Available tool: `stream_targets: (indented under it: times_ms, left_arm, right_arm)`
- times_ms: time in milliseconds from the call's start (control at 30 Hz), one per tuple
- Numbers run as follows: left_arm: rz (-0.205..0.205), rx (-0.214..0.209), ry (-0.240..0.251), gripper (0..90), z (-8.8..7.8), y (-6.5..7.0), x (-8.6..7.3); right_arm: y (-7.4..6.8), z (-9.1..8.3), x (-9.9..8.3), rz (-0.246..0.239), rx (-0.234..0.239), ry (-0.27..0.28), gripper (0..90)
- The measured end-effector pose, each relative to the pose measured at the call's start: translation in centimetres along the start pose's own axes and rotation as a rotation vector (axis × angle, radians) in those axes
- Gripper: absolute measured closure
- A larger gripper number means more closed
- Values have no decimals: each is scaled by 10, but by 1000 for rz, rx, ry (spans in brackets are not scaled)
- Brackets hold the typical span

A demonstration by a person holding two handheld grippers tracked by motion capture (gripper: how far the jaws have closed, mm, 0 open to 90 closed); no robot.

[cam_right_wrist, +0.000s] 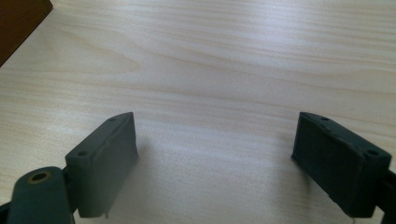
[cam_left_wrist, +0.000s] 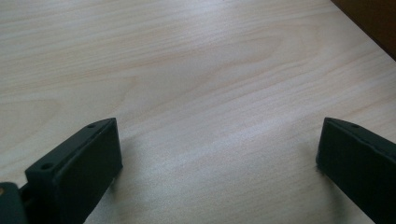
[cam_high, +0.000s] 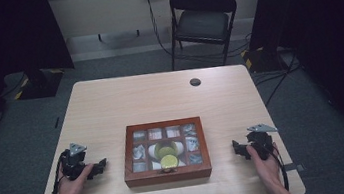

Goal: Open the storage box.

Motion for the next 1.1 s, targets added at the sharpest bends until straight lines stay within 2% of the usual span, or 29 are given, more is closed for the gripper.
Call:
stream_targets:
  times_ms: [100, 167, 233, 300, 333, 400, 500, 533, 567, 600, 633, 667, 700, 733, 767, 833, 1033, 1067, 1100]
  left_arm:
    - [-6, 5, -15, 0, 0, 0, 1]
    - [1, -8, -18, 10, 0, 1, 3]
    - [5, -13, -19, 141, -3, 1, 4]
    - [13, -18, -22, 173, -4, 3, 5]
    - [10, -29, -37, 152, -5, 4, 5]
    - [8, -20, -38, 159, -6, 4, 5]
    - [10, -38, -60, 166, -8, 5, 6]
    - [-10, -66, -52, 177, -10, 6, 7]
    - [-10, -66, -52, 180, -10, 6, 7]
    - [-1, -93, -53, 186, -13, 8, 9]
    - [-1, -93, -53, 197, -13, 8, 9]
    - [2, -128, -44, 208, -17, 12, 13]
    - [2, -128, -44, 209, -17, 12, 13]
    - [7, -164, -23, 210, -21, 21, 16]
    - [7, -164, -23, 213, -21, 21, 16]
    - [33, -172, -6, 214, -26, 30, 18]
    - [54, -242, 48, 236, -39, 47, 24]
    - [71, -245, 71, 239, -43, 52, 26]
    - [71, -245, 71, 239, -43, 52, 26]
  right_arm:
    - [0, 0, 0, -3, 4, 1, 124]
    - [0, 1, 1, -5, 5, 0, 125]
    - [-1, 1, 0, -15, 17, -1, 125]
    - [-1, 1, 0, -19, 22, 0, 128]
    - [-2, 1, 1, -27, 34, 0, 126]
    - [-1, 2, 2, -39, 46, -1, 123]
    - [-1, 2, 2, -41, 47, -1, 124]
    - [-1, 2, 2, -40, 47, -1, 124]
    - [-1, 2, 2, -40, 47, -1, 124]
    - [-2, 2, 2, -43, 54, -1, 123]
    - [-2, 2, 2, -43, 54, -1, 123]
    - [-1, 2, 2, -55, 69, 0, 123]
    - [-1, 2, 2, -55, 69, 0, 123]
    - [0, 2, 1, -64, 80, 0, 123]
    - [0, 2, 1, -64, 80, 0, 123]
    - [1, 2, 1, -68, 84, 1, 123]
    - [1, 1, 1, -73, 89, -1, 124]
    - [1, 1, 1, -73, 89, -1, 123]
    - [1, 1, 1, -73, 89, -1, 123]
Point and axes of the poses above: each handheld gripper's, and its own axes: z roughly forward along the jaws, x roughly out of its top, y roughly to its right, the point moved 4 cm from there along z, roughly forward along the jaws, and after that the axes turned 4 degrees about y, right-handed, at the moved point
